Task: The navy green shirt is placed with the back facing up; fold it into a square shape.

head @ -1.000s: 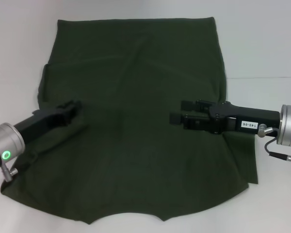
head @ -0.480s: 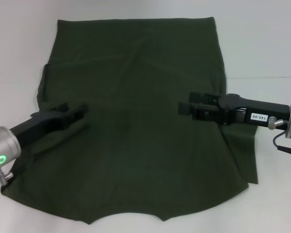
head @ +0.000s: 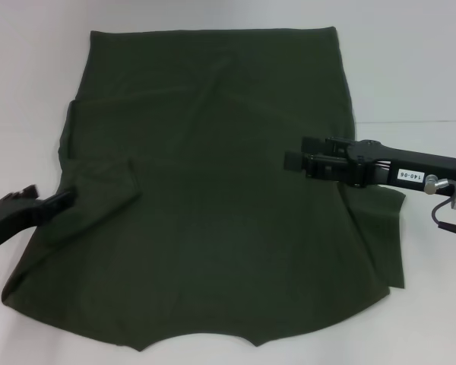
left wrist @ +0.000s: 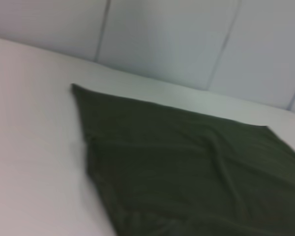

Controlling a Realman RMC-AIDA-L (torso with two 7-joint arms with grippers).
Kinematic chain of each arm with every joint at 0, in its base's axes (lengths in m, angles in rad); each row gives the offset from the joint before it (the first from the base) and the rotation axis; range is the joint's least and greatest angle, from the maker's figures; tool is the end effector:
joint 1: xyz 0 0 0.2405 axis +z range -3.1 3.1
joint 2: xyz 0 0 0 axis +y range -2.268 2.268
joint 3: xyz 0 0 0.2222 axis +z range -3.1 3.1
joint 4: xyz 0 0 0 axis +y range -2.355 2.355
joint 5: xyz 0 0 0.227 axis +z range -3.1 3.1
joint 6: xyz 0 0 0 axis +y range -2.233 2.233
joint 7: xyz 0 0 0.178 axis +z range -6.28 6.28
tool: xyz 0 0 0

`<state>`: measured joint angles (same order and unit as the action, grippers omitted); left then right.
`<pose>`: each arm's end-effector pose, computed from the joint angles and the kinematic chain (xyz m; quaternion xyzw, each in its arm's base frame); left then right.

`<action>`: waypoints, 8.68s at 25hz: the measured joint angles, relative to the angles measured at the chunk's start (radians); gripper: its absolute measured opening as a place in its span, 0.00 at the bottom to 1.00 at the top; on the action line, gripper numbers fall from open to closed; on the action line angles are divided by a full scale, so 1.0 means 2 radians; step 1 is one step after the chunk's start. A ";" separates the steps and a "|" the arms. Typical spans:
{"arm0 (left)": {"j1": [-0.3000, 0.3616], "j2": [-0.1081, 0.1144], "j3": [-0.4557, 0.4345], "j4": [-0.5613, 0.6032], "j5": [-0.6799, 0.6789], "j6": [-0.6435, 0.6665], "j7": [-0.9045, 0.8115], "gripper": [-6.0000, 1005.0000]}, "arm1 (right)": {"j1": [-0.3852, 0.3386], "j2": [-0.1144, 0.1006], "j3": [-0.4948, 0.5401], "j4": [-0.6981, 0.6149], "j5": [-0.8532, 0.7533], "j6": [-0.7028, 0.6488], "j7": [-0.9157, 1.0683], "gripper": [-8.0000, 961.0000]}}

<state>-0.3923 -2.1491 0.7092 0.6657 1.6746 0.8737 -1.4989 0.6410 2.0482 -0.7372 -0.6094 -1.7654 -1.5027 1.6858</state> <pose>-0.3292 0.3884 0.0204 -0.7509 -0.4351 -0.2484 0.4303 0.1774 0.3845 0.0067 -0.8797 0.3094 0.3452 0.1058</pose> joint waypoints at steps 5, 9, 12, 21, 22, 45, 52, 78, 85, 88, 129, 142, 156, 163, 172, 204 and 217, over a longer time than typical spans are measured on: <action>0.007 0.003 -0.006 -0.005 0.002 -0.014 -0.001 0.85 | 0.000 0.001 0.000 0.000 0.000 0.000 0.000 0.91; 0.011 0.005 -0.006 -0.011 0.003 -0.018 -0.001 0.84 | 0.001 0.003 0.000 0.000 0.000 0.000 0.000 0.91; 0.013 0.005 -0.003 -0.014 0.005 -0.016 -0.001 0.84 | 0.001 0.003 0.000 0.000 0.000 0.000 0.000 0.91; 0.012 0.000 0.012 -0.016 0.028 -0.010 -0.003 0.84 | 0.000 0.004 0.000 0.000 0.000 0.000 -0.002 0.91; 0.011 -0.001 0.013 -0.016 0.028 -0.009 -0.003 0.84 | 0.000 0.004 0.000 0.000 0.000 0.000 -0.002 0.91; 0.006 0.000 0.012 -0.008 0.028 -0.009 -0.005 0.36 | -0.004 0.006 0.000 0.000 0.000 -0.002 -0.004 0.90; 0.007 0.002 0.013 -0.010 0.028 -0.007 -0.005 0.08 | -0.003 0.006 0.000 0.000 0.001 -0.002 -0.004 0.90; 0.012 0.015 0.011 -0.005 0.066 0.185 -0.017 0.12 | -0.004 0.006 0.013 -0.003 0.006 0.000 0.001 0.90; 0.001 0.018 -0.013 0.002 0.044 0.310 -0.010 0.39 | -0.005 -0.014 0.017 -0.028 -0.004 0.003 0.090 0.90; -0.007 0.016 -0.010 0.002 0.043 0.336 0.008 0.46 | -0.007 -0.027 0.018 -0.032 -0.019 0.015 0.152 0.90; -0.020 0.006 0.026 -0.012 0.068 0.345 0.085 0.87 | -0.053 -0.012 0.027 -0.007 -0.171 0.213 0.360 0.90; -0.020 0.011 0.024 -0.018 0.068 0.339 0.085 0.87 | -0.032 -0.006 0.028 0.027 -0.167 0.246 0.333 0.90; -0.016 0.012 0.023 -0.018 0.068 0.338 0.085 0.87 | -0.031 -0.004 0.027 0.039 -0.157 0.248 0.321 0.89; -0.016 0.012 0.023 -0.018 0.068 0.338 0.085 0.87 | -0.033 -0.004 0.027 0.040 -0.157 0.242 0.319 0.89; -0.015 0.012 0.023 -0.018 0.068 0.340 0.085 0.87 | -0.038 -0.008 0.028 0.040 -0.157 0.214 0.318 0.89; -0.016 0.011 0.022 -0.016 0.068 0.340 0.084 0.87 | -0.044 -0.003 0.067 0.056 -0.157 0.213 0.278 0.37; -0.019 0.012 0.022 -0.017 0.068 0.337 0.084 0.87 | -0.040 -0.002 0.068 0.059 -0.156 0.236 0.272 0.01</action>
<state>-0.4311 -2.1260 0.7531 0.6322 1.8100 1.5476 -1.3315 0.5603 2.0444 -0.6010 -0.4915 -2.0770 -1.0310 2.2308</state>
